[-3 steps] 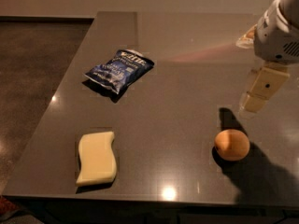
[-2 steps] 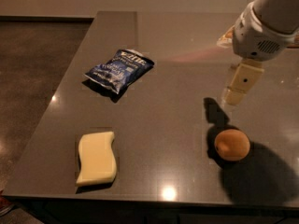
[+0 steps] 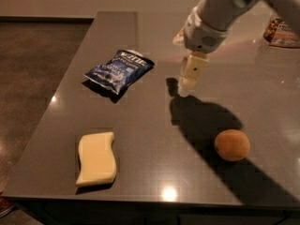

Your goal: Pick blue chip bag

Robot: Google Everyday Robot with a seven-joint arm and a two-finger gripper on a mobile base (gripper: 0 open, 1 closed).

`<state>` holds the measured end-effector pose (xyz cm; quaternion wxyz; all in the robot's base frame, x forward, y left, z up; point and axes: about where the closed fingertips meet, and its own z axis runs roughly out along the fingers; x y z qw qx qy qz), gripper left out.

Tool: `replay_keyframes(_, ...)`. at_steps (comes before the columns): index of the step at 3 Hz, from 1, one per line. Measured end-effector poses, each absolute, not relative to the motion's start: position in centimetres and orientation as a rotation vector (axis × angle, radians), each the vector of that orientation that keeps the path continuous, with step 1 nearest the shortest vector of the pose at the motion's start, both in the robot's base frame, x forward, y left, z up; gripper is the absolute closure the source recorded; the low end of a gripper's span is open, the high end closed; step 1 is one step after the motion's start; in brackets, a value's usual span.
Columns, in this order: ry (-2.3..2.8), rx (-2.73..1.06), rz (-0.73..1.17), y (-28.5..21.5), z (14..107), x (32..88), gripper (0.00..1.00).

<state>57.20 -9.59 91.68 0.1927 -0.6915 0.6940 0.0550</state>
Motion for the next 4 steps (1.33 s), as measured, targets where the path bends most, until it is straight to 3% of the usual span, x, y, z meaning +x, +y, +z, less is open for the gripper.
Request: replay_keyframes(4,1.811,-2.139,0.182,3.0,85.5,65.6,0.00)
